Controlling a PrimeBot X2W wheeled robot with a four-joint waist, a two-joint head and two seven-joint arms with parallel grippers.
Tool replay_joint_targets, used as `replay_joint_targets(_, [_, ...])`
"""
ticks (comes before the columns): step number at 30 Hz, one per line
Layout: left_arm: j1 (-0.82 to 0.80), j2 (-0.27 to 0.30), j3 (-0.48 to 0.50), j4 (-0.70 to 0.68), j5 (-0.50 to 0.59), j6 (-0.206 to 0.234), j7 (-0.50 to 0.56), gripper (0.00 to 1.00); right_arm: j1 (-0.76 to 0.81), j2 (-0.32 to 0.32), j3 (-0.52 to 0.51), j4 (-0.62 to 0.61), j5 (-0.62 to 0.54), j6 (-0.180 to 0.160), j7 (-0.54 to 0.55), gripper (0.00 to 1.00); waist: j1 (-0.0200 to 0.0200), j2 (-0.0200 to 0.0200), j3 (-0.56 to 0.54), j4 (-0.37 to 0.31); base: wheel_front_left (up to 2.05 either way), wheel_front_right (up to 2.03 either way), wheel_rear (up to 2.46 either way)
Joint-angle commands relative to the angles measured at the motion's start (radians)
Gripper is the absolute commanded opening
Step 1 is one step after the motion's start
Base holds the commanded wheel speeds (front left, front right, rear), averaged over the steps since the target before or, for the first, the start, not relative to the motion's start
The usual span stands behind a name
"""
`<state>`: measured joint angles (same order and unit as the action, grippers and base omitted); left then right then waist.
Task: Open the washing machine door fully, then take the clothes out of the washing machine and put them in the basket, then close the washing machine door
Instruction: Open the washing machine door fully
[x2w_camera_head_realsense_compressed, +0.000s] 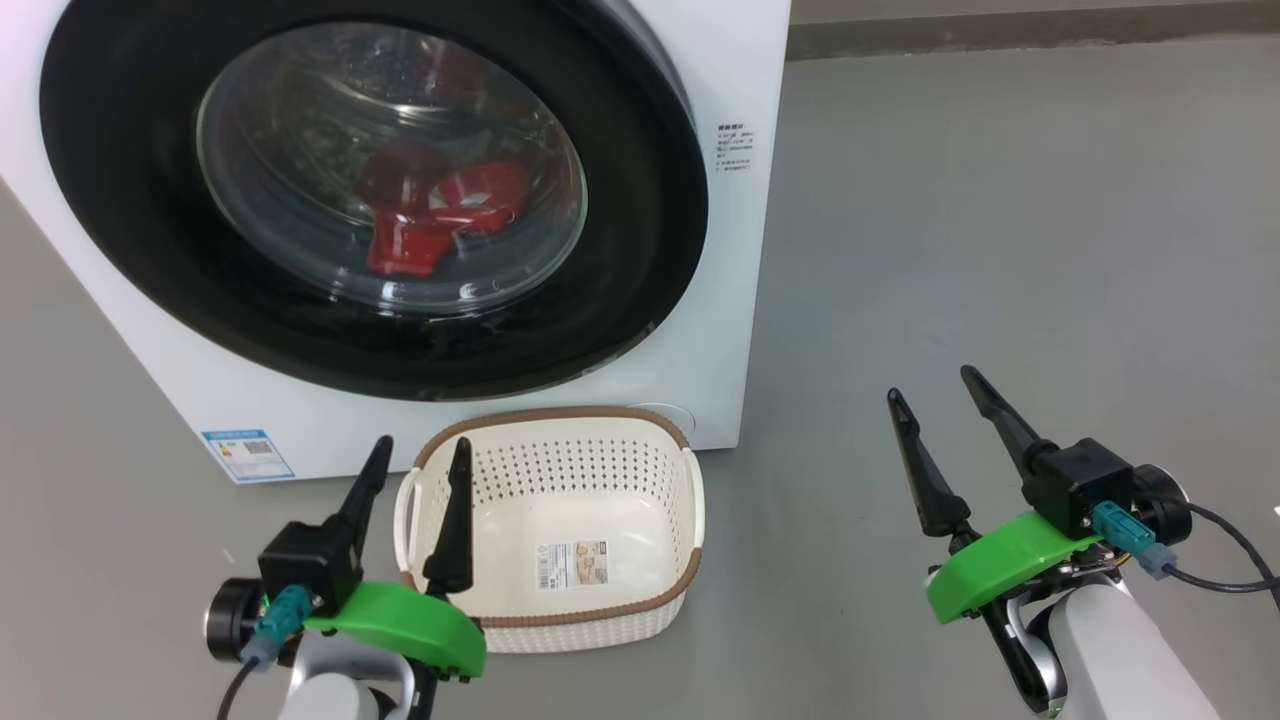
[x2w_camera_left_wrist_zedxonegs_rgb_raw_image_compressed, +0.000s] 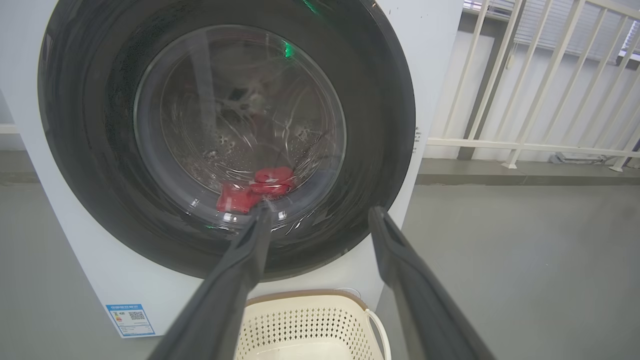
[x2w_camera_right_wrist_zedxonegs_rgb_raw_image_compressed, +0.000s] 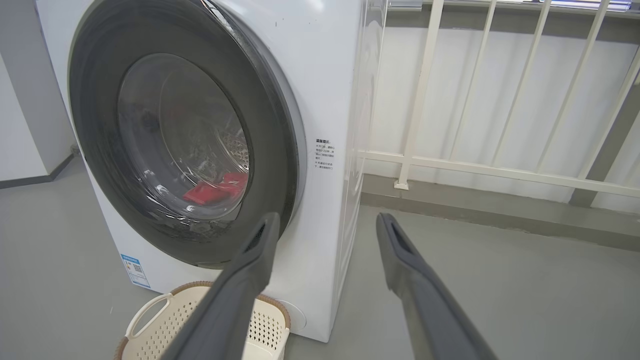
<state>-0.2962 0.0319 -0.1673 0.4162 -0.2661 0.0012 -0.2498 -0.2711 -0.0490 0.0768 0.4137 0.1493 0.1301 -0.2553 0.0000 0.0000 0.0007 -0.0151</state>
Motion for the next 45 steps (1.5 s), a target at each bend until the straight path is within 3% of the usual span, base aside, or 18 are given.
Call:
replay_joint_targets(1, [-0.033,0.018,0.026,-0.032,-0.005,0.011,-0.012,1.0,-0.037,-0.001,0.015,-0.029,-0.018,0.001,-0.006,1.0,0.0,0.0,0.004,0.003,0.0,0.0,0.0])
replay_joint_targets(4, [-0.034,0.018,0.019,-0.046,-0.012,0.011,-0.012,1.0,-0.042,-0.001,0.004,-0.036,-0.009,0.001,-0.006,1.0,0.0,0.0,0.014,0.009,0.0,0.0,0.0])
replay_joint_targets(5, [-0.036,0.018,0.017,-0.053,-0.015,0.012,-0.012,1.0,-0.045,-0.001,-0.002,-0.038,-0.005,0.001,-0.006,0.91,0.0,0.0,0.022,0.012,0.0,0.0,0.0])
replay_joint_targets(6, [-0.039,0.018,0.016,-0.061,-0.015,0.012,-0.012,1.0,-0.049,-0.001,-0.008,-0.041,0.0,0.001,-0.006,0.58,0.0,0.0,0.03,0.015,0.0,0.0,0.0])
replay_joint_targets(7, [-0.042,0.018,0.014,-0.07,-0.016,0.013,-0.012,1.0,-0.055,-0.001,-0.012,-0.044,0.002,0.001,-0.006,0.33,0.0,0.0,0.039,0.018,0.0,0.0,0.0])
replay_joint_targets(9, [-0.049,0.018,0.011,-0.091,-0.018,0.015,-0.012,1.0,-0.069,-0.001,-0.025,-0.048,0.026,0.001,-0.006,0.02,0.0,0.0,0.058,0.024,0.0,0.0,0.0])
replay_joint_targets(16, [-0.075,0.018,-0.008,-0.163,-0.017,0.02,-0.012,1.0,-0.138,-0.001,-0.045,-0.036,0.164,0.001,-0.006,0.0,0.0,0.0,0.135,0.046,0.0,0.0,0.0])
replay_joint_targets(21, [-0.097,0.018,-0.021,-0.212,-0.019,0.023,-0.012,1.0,-0.223,-0.001,-0.046,0.013,0.393,0.001,-0.006,0.0,0.0,0.0,0.192,0.061,0.0,0.0,0.0])
replay_joint_targets(28, [-0.105,0.018,-0.027,-0.284,-0.012,0.032,-0.012,1.0,-0.351,-0.001,-0.012,0.053,0.602,0.001,0.012,0.0,0.0,0.0,0.255,0.07,0.0,0.0,0.0])
replay_joint_targets(40, [-0.143,0.018,-0.05,-0.379,-0.013,0.047,-0.012,1.0,-0.534,-0.023,-0.069,0.037,0.959,0.001,0.284,0.0,0.0,0.0,0.383,0.121,0.0,0.0,0.0])
replay_joint_targets(45, [-0.154,0.018,-0.056,-0.389,0.0,0.05,-0.012,1.0,-0.603,-0.032,-0.112,0.072,1.039,0.001,0.4,0.0,0.0,0.0,0.416,0.133,0.0,0.0,0.0])
